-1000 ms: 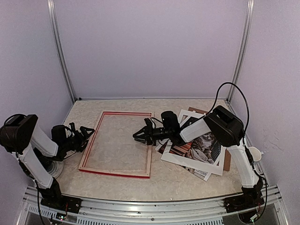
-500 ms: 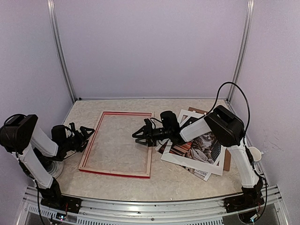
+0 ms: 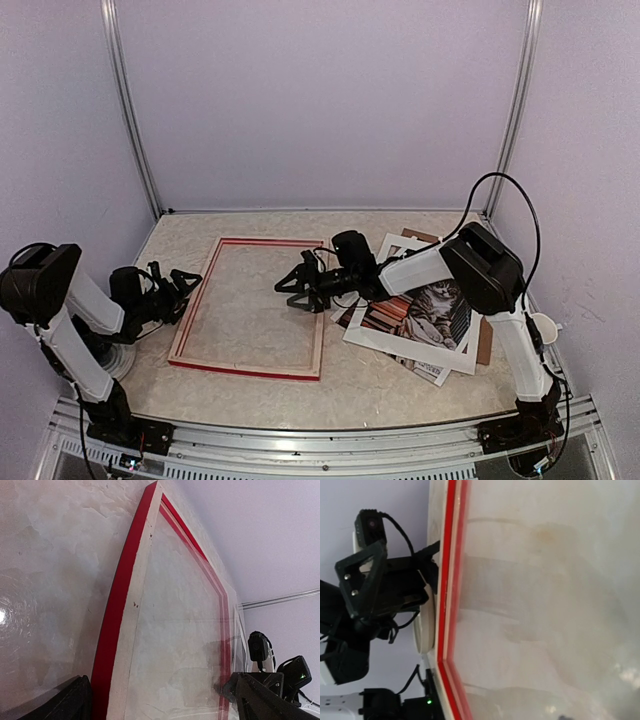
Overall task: Put the photo into the frame
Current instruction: Place the glass panel at the frame body.
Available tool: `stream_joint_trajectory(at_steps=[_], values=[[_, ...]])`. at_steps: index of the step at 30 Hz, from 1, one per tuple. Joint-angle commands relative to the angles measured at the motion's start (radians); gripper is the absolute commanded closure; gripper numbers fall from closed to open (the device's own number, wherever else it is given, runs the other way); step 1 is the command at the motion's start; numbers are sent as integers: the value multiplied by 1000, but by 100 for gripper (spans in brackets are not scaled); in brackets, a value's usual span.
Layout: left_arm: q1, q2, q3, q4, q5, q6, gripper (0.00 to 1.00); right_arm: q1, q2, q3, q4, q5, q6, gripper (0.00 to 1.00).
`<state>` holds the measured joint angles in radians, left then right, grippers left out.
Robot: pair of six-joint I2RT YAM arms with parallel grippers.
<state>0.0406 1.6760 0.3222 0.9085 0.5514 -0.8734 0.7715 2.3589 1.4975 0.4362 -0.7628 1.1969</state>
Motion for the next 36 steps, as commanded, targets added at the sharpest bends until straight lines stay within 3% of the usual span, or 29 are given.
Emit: stream_joint_trajectory(at_steps=[1, 9, 36], values=[[1, 16, -6, 3, 28, -7, 1, 23, -52, 31, -112, 31, -72, 32], [2, 20, -5, 6, 29, -10, 1, 24, -98, 64, -271, 77, -160, 30], [1, 15, -6, 3, 29, -8, 1, 20, -218, -3, -510, 194, -317, 26]])
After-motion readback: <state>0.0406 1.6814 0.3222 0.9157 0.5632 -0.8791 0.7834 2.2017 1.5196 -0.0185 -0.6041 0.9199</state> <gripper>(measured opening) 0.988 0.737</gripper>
